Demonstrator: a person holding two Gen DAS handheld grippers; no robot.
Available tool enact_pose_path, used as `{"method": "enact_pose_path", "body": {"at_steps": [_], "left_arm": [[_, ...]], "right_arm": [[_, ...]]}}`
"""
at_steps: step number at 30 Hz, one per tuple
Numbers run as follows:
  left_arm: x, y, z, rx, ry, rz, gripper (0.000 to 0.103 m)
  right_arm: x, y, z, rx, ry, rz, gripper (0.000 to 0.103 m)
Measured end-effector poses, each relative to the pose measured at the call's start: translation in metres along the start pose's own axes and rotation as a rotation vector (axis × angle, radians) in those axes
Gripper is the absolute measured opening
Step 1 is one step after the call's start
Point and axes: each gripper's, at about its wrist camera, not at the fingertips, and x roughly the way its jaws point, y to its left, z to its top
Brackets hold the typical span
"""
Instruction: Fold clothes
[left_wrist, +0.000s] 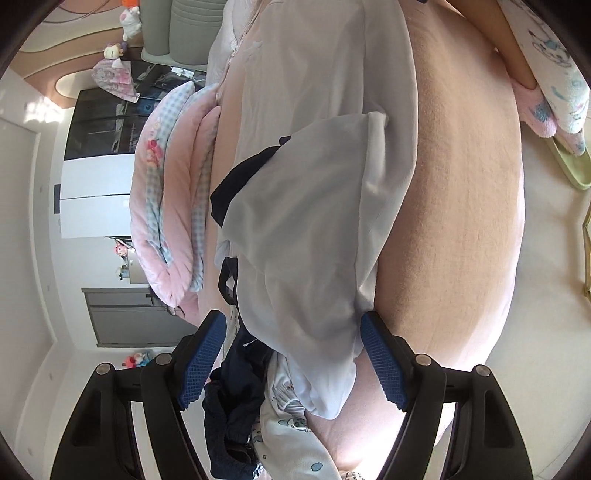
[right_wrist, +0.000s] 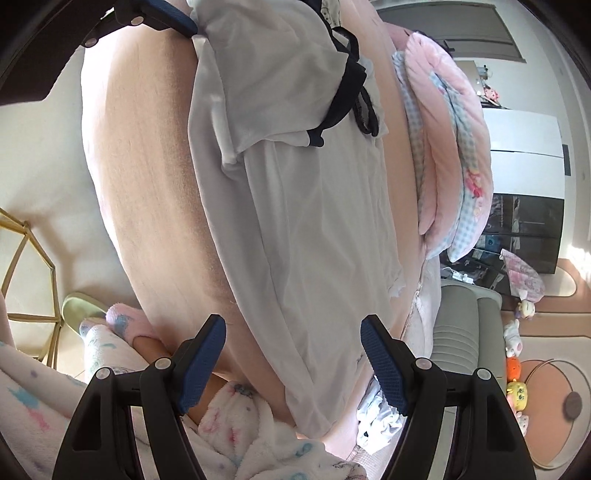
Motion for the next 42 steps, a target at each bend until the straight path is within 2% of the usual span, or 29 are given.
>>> {"method": "enact_pose_path", "body": {"at_steps": [7, 10, 14, 17, 20, 25, 31, 36, 40, 42], "left_arm": [[-0.004, -0.011, 0.006, 0.044, -0.007, 0.061, 0.075], [-0.010, -0.010, 0.004, 0.030, -0.002, 0.026, 0.074], [-0.009, -0.009, -0.001, 0.021, 0.020, 0.017, 0.075], [-0.007, -0.006, 0.005, -0.006, 0.039, 0.000, 0.074], [-0.008, -0.005, 0.014, -0.012, 0.024, -0.011, 0.075], [-0.008, -0.009, 0.019, -0.002, 0.004, 0.000, 0.075], [-0.005, -0.009, 0.014, -0.002, 0.001, 0.010, 0.076], [0.003, 0.004, 0.013, -0.068, 0.021, -0.054, 0.084], [0.013, 0.015, 0.013, -0.127, 0.034, -0.128, 0.085], [0.017, 0.019, 0.014, -0.142, 0.043, -0.160, 0.085]], "right_arm": [[0.004, -0.002, -0.004, 0.007, 0.016, -0.013, 0.075], [0.006, -0.002, -0.006, 0.012, 0.017, -0.011, 0.075], [0.015, 0.002, -0.006, -0.001, 0.021, 0.001, 0.075], [0.023, 0.005, -0.004, -0.017, 0.027, -0.004, 0.075], [0.029, 0.007, -0.001, -0.012, 0.037, -0.004, 0.075], [0.030, 0.007, -0.002, -0.054, 0.032, 0.023, 0.075], [0.032, 0.009, 0.002, -0.182, -0.016, -0.011, 0.075], [0.038, -0.011, 0.003, -0.141, -0.012, 0.083, 0.075], [0.044, -0.027, 0.004, -0.096, -0.002, 0.058, 0.075], [0.050, -0.027, 0.006, -0.090, -0.004, 0.073, 0.075]]}}
